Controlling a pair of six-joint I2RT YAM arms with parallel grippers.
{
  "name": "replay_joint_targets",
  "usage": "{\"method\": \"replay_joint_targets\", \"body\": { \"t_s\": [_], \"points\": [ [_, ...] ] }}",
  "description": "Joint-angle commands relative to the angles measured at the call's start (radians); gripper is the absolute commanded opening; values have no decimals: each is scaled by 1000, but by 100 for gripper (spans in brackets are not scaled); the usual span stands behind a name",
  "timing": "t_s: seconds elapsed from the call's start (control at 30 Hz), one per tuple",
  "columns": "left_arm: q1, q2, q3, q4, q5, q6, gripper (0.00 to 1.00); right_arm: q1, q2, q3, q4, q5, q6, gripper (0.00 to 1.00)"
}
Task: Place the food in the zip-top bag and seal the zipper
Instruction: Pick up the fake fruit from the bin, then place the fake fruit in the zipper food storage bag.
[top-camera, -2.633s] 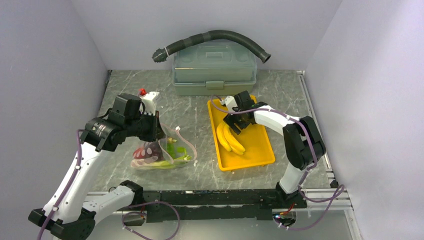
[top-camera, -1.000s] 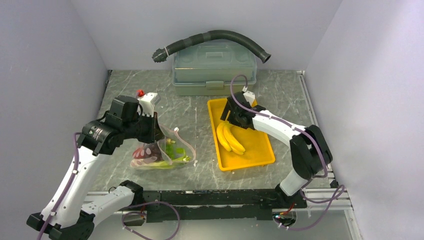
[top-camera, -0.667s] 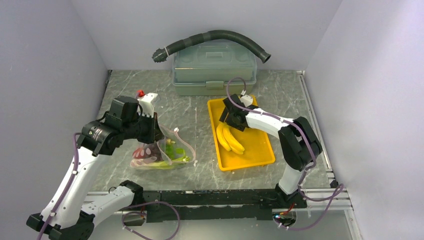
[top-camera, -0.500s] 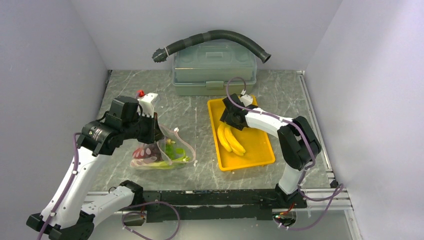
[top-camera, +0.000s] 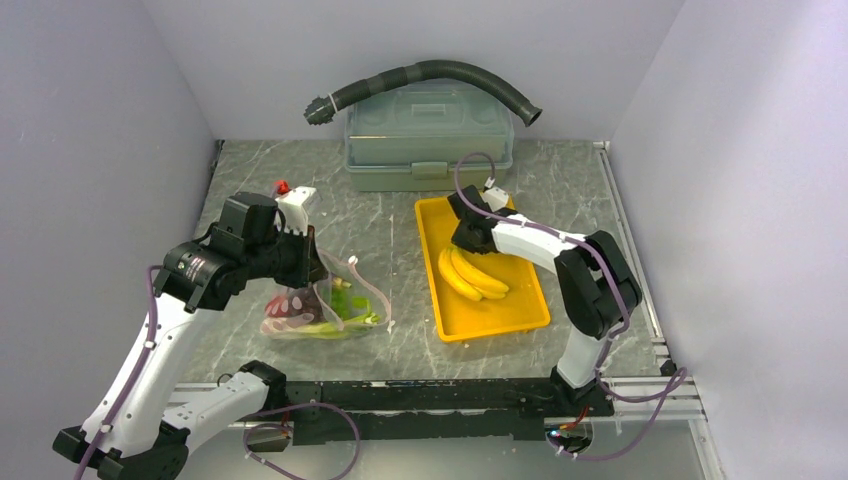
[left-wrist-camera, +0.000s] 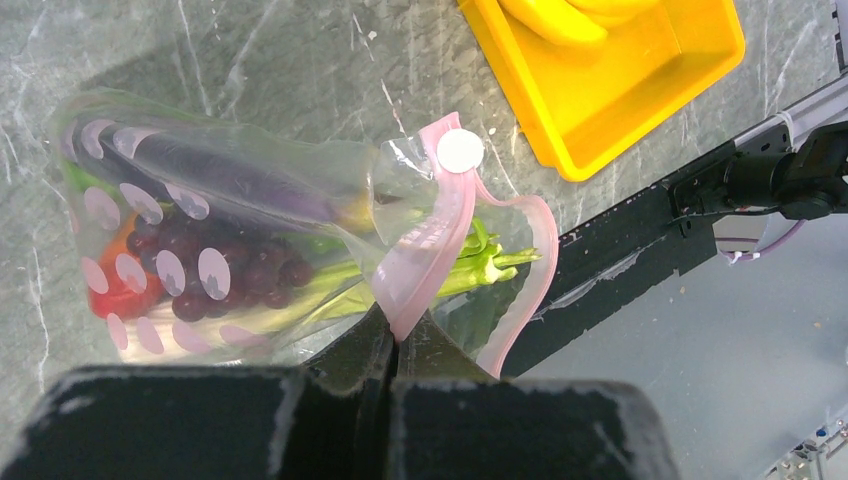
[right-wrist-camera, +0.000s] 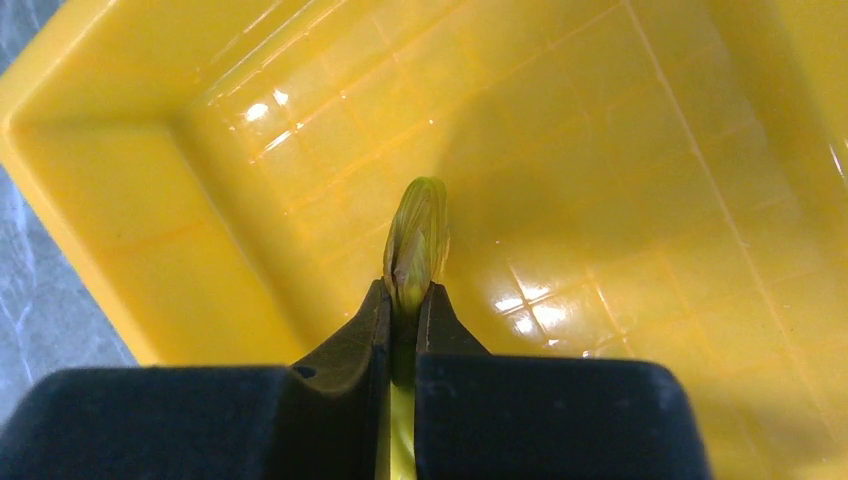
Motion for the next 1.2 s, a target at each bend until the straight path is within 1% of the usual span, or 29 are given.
{"method": "replay_joint_targets", "body": {
  "t_s": [0.0, 0.27, 0.4, 0.53, 0.63, 0.77, 0.97, 1.17],
  "points": [
    [-1, -5, 16, 11, 7, 13, 2, -4, -86, -1, 48, 10, -17, 0],
    [-2, -5, 19, 12, -7, -3, 2, -3, -263, -73, 112, -13, -62, 0],
    [-2, -6, 18, 21, -3, -20, 2, -1, -369, -110, 148, -63, -83, 0],
    [-2, -9, 15, 29, 3, -37, 1, 8, -502, -164, 229, -128, -102, 0],
    [-2, -7, 20, 25, 6, -42, 1, 33, -578, -190, 298, -190, -132, 0],
    [-2, -5, 31, 14, 10, -41, 0, 87, -664, -184, 326, -211, -184, 0],
    [-2, -6, 43, 7, 24, -51, 0, 136, -750, -184, 421, -357, -222, 0],
    [-2, -7, 42, 12, 32, -63, 0, 241, -756, -132, 478, -470, -265, 0]
  ]
}}
